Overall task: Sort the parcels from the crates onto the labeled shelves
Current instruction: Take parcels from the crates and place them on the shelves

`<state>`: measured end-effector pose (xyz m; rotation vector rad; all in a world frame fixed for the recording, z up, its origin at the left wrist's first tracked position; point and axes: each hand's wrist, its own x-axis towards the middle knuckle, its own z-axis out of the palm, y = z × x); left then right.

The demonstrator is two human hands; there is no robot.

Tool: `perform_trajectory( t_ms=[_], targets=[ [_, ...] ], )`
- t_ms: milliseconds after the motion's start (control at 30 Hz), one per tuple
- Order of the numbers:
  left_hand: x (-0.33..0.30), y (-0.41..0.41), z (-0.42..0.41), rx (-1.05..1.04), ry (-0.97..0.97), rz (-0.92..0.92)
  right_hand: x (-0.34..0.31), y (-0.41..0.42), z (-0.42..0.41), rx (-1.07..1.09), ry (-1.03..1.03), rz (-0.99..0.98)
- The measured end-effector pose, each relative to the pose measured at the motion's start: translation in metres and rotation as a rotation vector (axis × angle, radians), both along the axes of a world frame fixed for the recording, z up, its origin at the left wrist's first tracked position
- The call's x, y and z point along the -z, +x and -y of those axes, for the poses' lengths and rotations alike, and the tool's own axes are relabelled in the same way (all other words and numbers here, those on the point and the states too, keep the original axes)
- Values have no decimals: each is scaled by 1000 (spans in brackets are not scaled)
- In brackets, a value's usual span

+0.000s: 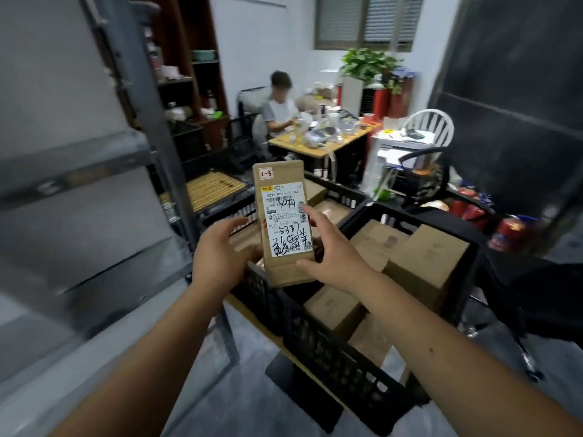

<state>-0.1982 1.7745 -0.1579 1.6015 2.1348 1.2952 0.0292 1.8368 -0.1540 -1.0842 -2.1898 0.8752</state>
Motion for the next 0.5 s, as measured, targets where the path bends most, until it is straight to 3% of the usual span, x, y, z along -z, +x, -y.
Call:
perform_trajectory(
  t_ms=[500],
  targets=[
    [15,-40,184,-514,-111,-61,18,-100,80,-507,-32,-29]
  ],
)
